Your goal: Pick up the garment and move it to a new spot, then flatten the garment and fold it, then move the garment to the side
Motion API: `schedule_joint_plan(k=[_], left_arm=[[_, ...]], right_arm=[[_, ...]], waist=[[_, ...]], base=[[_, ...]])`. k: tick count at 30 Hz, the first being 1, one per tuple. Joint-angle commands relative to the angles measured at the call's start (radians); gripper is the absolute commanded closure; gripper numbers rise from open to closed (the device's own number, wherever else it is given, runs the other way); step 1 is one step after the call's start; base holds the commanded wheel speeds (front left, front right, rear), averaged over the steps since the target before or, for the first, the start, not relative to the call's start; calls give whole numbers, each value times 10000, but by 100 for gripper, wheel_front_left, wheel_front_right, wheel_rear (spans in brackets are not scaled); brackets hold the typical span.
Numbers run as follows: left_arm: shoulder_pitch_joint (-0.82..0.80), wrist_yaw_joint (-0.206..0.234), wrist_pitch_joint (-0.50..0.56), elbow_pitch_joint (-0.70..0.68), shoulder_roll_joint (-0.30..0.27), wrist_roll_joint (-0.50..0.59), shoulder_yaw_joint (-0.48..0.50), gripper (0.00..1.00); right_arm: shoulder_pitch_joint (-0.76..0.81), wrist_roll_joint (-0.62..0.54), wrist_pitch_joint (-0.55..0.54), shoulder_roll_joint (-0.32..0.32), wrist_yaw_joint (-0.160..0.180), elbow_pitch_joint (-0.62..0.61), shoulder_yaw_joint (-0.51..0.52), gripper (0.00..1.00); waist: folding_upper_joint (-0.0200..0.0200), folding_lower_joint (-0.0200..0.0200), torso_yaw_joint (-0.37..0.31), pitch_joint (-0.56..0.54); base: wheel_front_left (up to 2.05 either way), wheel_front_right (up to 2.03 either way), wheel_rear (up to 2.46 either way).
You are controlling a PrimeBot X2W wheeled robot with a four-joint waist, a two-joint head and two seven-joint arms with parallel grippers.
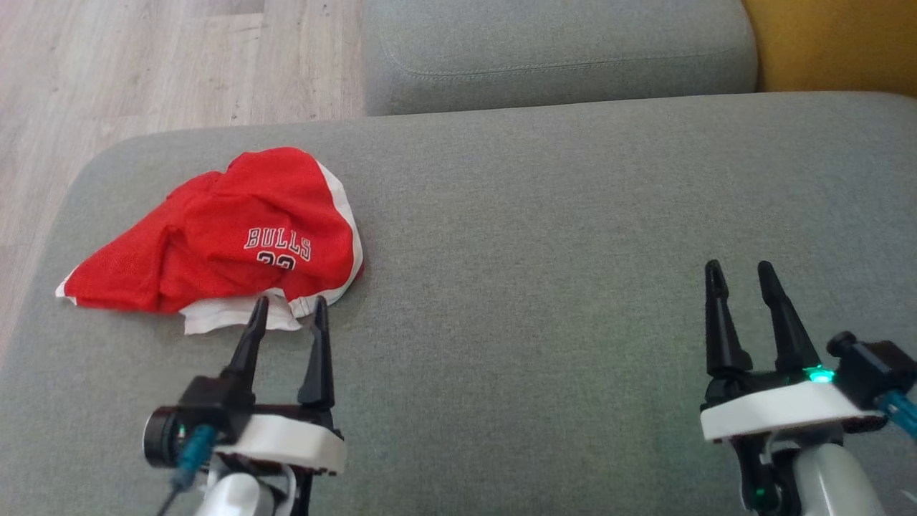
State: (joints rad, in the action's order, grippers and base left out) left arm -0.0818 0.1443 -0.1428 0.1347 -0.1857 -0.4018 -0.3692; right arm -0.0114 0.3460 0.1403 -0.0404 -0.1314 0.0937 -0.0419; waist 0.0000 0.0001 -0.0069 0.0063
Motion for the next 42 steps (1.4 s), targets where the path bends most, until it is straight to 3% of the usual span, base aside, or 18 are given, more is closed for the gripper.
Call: schedule_joint_plan(k=[1,10,18,28,42], left_arm=[[-595,110,-114,-265,-207,297,108,0],[-923,745,-381,39,-599,1346,-839,0],[-707,927,-619,-140,-410,892,-553,0],[-152,348,-916,-324,65,1154,101,0],[49,-550,-1190,321,569,2511,424,0]], right_arm=[[-550,-292,147,-77,5,-417,-232,0],[-562,-1825,412,-82,6,-586,-433,0],[-432,-2236,648,-87,6,-564,-523,0],[-332,-917,943,-93,7,248,-551,0],[-596,-1286,1215,-98,7,1432,-835,0]], waist=[[0,0,-3,-2],[0,0,-1,10],[0,-1,16,-10],[0,-1,6,-88],[0,-1,-53,-143]], base=[[0,0,0],[0,0,0],[0,0,0],[0,0,0],[0,0,0]])
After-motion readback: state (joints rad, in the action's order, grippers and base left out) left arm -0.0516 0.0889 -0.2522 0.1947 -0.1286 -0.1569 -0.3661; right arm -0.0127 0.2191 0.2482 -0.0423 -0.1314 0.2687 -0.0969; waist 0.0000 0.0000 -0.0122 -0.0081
